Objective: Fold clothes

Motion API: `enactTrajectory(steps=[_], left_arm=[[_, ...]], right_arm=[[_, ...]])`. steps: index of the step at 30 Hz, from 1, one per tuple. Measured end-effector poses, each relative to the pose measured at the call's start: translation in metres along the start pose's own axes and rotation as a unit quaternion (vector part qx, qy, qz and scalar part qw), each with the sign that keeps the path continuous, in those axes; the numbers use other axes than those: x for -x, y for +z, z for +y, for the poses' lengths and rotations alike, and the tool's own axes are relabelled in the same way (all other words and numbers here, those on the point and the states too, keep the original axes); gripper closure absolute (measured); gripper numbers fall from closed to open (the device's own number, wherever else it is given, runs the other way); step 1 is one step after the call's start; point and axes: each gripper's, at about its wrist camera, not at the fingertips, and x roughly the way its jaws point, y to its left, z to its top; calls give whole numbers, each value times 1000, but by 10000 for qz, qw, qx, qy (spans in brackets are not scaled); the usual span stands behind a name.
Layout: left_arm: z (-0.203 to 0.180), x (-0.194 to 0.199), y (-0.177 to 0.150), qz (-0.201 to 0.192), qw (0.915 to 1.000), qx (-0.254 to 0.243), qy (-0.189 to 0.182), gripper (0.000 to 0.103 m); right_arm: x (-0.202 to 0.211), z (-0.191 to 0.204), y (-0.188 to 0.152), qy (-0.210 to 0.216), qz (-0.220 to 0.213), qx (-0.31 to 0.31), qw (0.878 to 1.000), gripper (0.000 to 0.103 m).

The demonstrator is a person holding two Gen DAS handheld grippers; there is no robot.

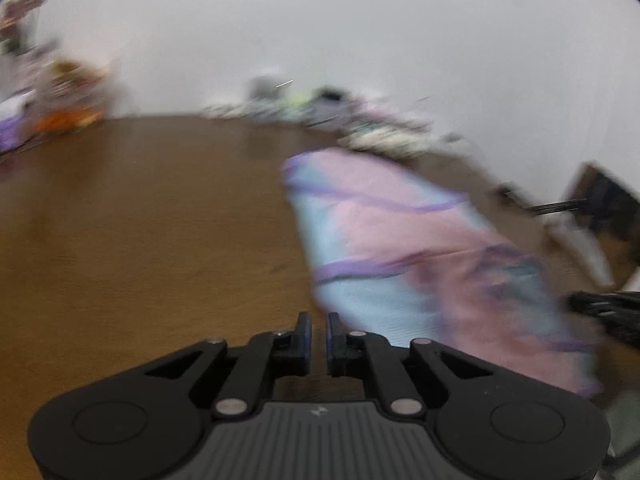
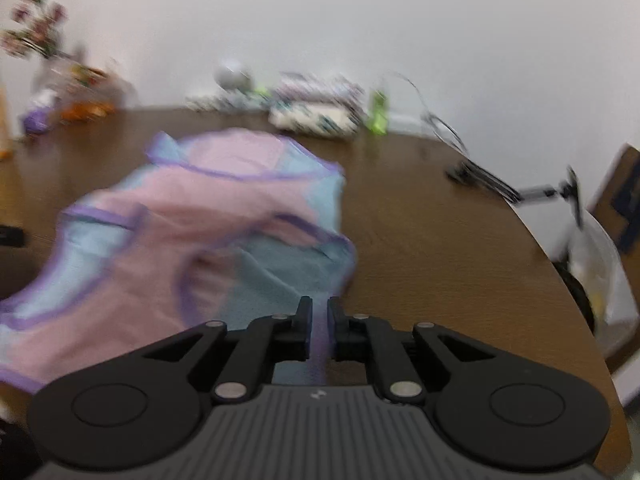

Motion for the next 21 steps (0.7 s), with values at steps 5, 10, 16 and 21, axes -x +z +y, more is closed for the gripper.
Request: enactTrajectory(steps=[5, 10, 16, 21], left_arm=[[-38, -23, -11, 429, 9965, -527, -482, 81], [-39, -29, -19, 570, 9961, -526, -424, 81], [-40, -26, -24, 546, 9961, -542, -427, 81], [-41, -24, -25, 529, 9965, -489, -426, 81]], right_arm=[[-7, 21, -3, 853, 54, 481, 9952, 81], [-22, 29, -7, 1085, 285, 505, 9924, 78], [-25, 15, -10, 990, 264, 30, 9947, 78], [-24, 26, -10, 994, 342, 350, 9938, 90]])
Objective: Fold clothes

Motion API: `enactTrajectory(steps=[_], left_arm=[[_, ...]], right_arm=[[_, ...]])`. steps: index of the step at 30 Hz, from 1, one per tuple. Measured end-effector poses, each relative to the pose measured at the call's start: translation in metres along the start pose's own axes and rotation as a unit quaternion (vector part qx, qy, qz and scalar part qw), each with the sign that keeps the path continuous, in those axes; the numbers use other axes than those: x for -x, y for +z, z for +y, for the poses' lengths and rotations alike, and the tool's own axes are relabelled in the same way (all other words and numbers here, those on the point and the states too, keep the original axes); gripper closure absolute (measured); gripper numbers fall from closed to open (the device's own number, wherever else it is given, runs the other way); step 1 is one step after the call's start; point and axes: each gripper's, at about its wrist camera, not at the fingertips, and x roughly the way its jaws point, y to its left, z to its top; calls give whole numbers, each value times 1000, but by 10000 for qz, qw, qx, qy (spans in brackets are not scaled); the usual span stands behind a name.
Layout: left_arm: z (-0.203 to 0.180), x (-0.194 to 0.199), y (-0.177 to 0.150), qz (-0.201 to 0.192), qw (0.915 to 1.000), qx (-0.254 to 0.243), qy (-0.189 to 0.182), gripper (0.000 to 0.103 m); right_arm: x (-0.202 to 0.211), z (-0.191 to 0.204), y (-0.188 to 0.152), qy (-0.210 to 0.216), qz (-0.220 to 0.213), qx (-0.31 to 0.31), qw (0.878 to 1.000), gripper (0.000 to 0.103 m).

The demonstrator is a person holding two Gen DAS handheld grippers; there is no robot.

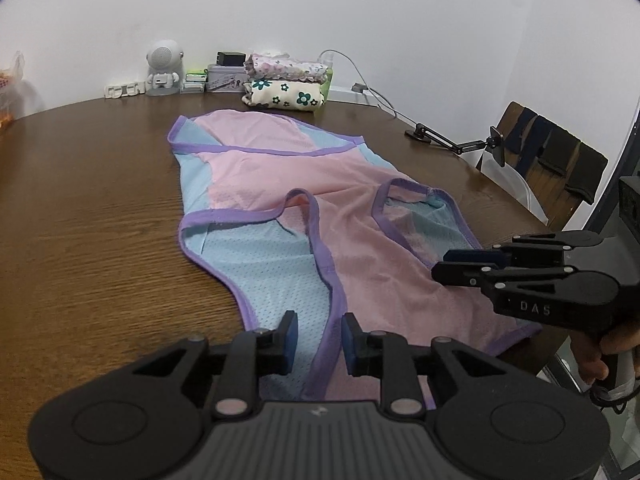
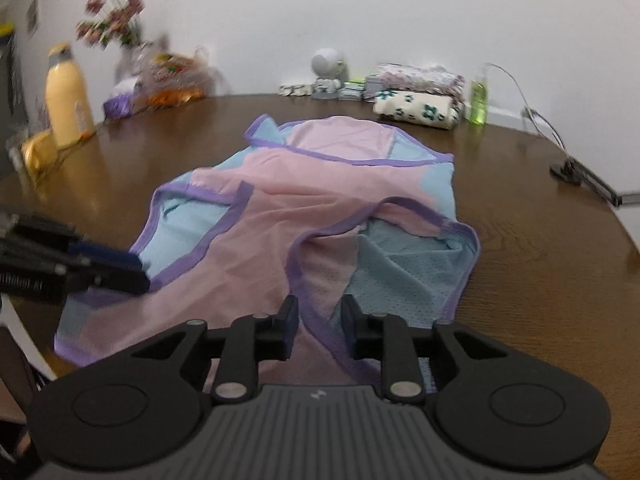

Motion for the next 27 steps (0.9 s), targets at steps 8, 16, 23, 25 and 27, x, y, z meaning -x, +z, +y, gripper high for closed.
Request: enactTrajectory(steps=[8, 16, 23, 25, 27], left_arm=[[3, 2, -3, -12, 10000, -62, -9, 81], [12, 17, -10, -85, 9995, 48, -302, 73], [19, 30, -14, -80, 9952, -167, -964, 57], [19, 28, -16, 7, 9955, -227, -917, 57], [20, 27, -17, 95, 9957, -287, -870, 61]], right_arm=[[28, -2, 1, -665, -106, -174, 9976, 102], [25, -6, 2, -507, 55, -41, 9987, 90], [55, -27, -14, 192, -306, 638, 9973, 65], [54, -34, -21, 193, -154, 719, 9971, 66], [53, -40, -27, 262, -121, 608, 9977, 66]])
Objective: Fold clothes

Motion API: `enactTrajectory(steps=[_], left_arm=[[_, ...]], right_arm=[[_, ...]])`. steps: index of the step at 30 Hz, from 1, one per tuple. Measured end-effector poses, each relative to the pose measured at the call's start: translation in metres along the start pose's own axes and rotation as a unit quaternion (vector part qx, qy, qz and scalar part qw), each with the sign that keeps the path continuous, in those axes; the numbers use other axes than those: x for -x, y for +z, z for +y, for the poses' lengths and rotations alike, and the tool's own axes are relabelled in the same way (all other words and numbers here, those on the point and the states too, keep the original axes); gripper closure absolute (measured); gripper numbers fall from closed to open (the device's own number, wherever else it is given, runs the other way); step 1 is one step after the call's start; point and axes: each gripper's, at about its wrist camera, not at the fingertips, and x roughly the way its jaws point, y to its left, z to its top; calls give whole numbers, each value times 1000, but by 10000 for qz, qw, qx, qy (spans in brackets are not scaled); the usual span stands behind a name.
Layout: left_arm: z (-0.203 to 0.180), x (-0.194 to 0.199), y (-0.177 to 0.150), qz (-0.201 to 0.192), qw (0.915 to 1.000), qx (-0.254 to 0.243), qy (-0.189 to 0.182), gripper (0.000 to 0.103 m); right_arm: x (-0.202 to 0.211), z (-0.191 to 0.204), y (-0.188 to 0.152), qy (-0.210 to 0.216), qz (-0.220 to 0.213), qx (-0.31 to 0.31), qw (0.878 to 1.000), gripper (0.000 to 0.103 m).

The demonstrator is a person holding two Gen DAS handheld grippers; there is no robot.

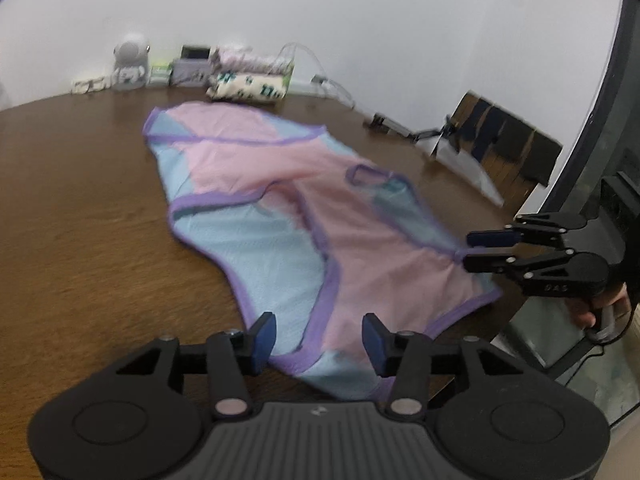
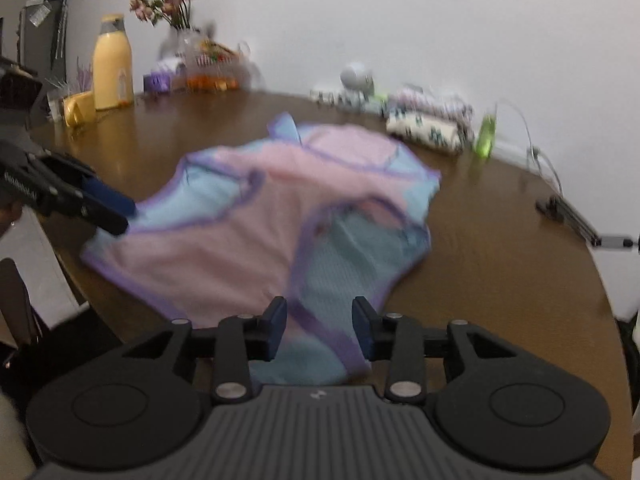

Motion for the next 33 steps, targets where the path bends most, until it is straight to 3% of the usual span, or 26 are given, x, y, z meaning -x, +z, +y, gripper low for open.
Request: enactTrajectory(steps=[3, 5, 10, 15, 17, 20, 22, 26, 33], left_arm=[[-1, 1, -5, 25, 9998, -154, 130, 74], [0, 3, -8, 31, 9994, -220, 267, 94], [10, 12, -11, 76, 9991, -181, 378, 99], [16, 22, -12, 80, 9994, -89, 329, 95], [13, 32, -10, -101, 9997, -138, 194, 76], [1, 40, -7, -273, 9987, -429, -30, 61], [-8, 36, -9, -253, 9974, -665, -88, 61], [-13, 17, -16, 26, 9974, -693, 204, 66], [-14, 25, -24, 177, 9976, -649, 171, 65]], right_arm=[[0, -8, -10, 111, 24, -193, 9997, 73], [2, -9, -12, 194, -11, -201, 9996, 91], [16, -4, -11, 417, -38, 35, 9991, 97], [23, 2, -19, 268, 199, 331, 9989, 96], [29, 2, -16, 239, 159, 274, 9992, 93], [41, 4, -9, 333, -119, 246, 9991, 90], [43, 9, -5, 490, -218, 302, 9981, 90], [32, 22, -4, 716, -247, 452, 9961, 90], [21, 27, -16, 1101, 162, 467, 9927, 87]])
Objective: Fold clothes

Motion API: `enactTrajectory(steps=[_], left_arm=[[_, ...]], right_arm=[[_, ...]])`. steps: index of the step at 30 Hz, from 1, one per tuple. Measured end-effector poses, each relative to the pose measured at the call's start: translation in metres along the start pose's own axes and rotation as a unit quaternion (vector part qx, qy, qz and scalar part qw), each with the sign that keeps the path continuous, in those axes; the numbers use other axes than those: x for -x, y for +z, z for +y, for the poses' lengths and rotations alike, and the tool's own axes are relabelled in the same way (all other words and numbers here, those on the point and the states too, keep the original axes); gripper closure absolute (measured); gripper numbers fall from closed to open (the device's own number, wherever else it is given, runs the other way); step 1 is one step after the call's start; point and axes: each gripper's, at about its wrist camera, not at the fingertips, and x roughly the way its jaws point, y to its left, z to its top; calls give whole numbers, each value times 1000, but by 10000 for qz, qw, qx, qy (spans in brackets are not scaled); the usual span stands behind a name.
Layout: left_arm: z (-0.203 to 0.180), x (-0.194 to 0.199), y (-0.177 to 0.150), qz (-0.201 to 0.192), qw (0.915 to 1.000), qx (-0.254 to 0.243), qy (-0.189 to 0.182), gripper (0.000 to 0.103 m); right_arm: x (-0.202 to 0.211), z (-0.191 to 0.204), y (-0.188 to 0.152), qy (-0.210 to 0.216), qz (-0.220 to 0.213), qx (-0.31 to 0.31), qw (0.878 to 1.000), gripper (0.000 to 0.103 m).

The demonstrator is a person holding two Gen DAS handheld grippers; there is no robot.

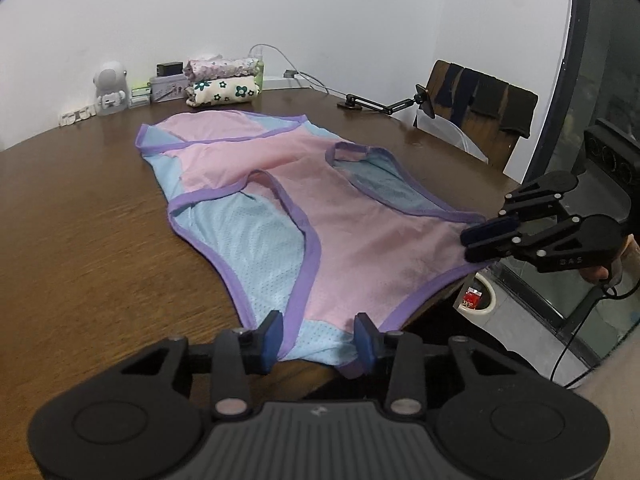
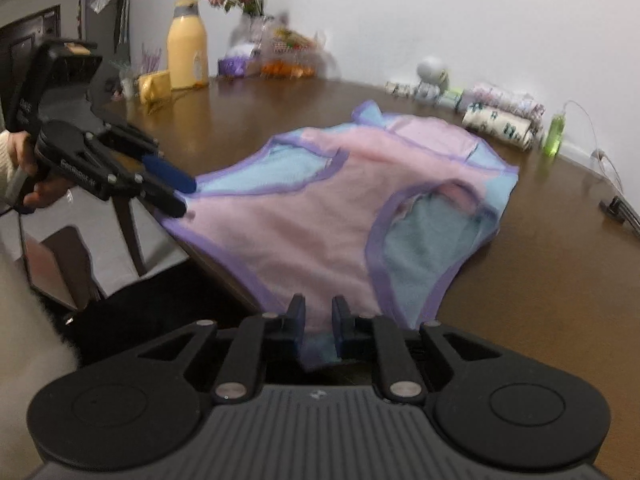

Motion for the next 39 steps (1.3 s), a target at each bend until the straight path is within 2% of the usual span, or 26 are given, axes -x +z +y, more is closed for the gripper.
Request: enactTrajectory(steps=[1, 3, 4, 5, 6, 7, 8, 11, 13, 15, 17, 18, 20, 21, 22, 23, 26, 31, 33, 36, 37, 38, 39], left_arm=[[4, 3, 3, 28, 9999, 103, -84, 64], [17, 14, 14, -206, 9987, 372, -274, 62], [24, 19, 22, -391, 9977, 479, -291, 55], [31, 21, 30, -535, 9970, 520, -190, 51], [37, 21, 39, -674, 9962, 552, -75, 47], [40, 16, 47, -715, 9964, 446, 134, 47], [41, 9, 56, -743, 9961, 323, 354, 47], [48, -25, 77, -467, 9943, 104, 954, 48], [55, -44, 85, -234, 9919, 81, 1247, 48], [62, -57, 86, -52, 9900, 105, 1407, 48], [68, -61, 81, 3, 9900, 121, 1405, 49], [70, -63, 81, 34, 9903, 174, 1380, 52], [74, -67, 80, 98, 9907, 290, 1325, 76], [75, -68, 81, 118, 9907, 359, 1307, 79], [77, -68, 82, 136, 9906, 429, 1290, 87], [79, -68, 83, 155, 9905, 500, 1273, 96], [86, -62, 83, 56, 9873, 921, 1290, 99], [95, -52, 75, -51, 9796, 1472, 1371, 100], [91, -53, 72, -63, 9803, 1389, 1405, 98], [89, -48, 72, -227, 9784, 1333, 1565, 86], [90, -44, 73, -290, 9776, 1353, 1588, 81], [91, -39, 74, -364, 9770, 1371, 1594, 78], [90, -34, 77, -439, 9774, 1355, 1564, 78]], right_arm=[[2, -2, 0, 81, 19, -56, 10000, 87], [10, -13, 3, 238, -125, -252, 9993, 87], [15, -20, 7, 221, -288, -354, 9987, 86], [19, -27, 11, 188, -455, -455, 9977, 80], [20, -35, 17, 9, -603, -526, 9968, 76], [18, -42, 23, -281, -707, -549, 9956, 68], [11, -49, 29, -645, -726, -541, 9938, 66], [-17, -68, 47, -1528, -664, -446, 9850, 69], [-33, -74, 54, -1611, -594, -271, 9848, 77], [-45, -76, 55, -1670, -478, -96, 9848, 79], [-55, -77, 53, -1766, -325, 61, 9837, 79], [-58, -80, 52, -1817, -288, 32, 9829, 79], [-63, -87, 50, -1919, -230, -65, 9811, 79], [-65, -90, 49, -1971, -201, -113, 9801, 79], [-67, -94, 48, -1944, -178, -185, 9806, 85], [-69, -95, 48, -1848, -138, -165, 9825, 98], [-71, -94, 48, -1612, -64, -16, 9869, 101], [-48, -97, 38, -1526, -338, -179, 9875, 101], [-50, -95, 31, -1612, -248, -133, 9865, 101], [-52, -85, 31, -1816, -157, 132, 9832, 95], [-48, -83, 32, -1825, -227, 134, 9828, 92], [-43, -82, 34, -1829, -307, 123, 9826, 86], [-37, -82, 37, -1774, -440, 63, 9831, 83]])
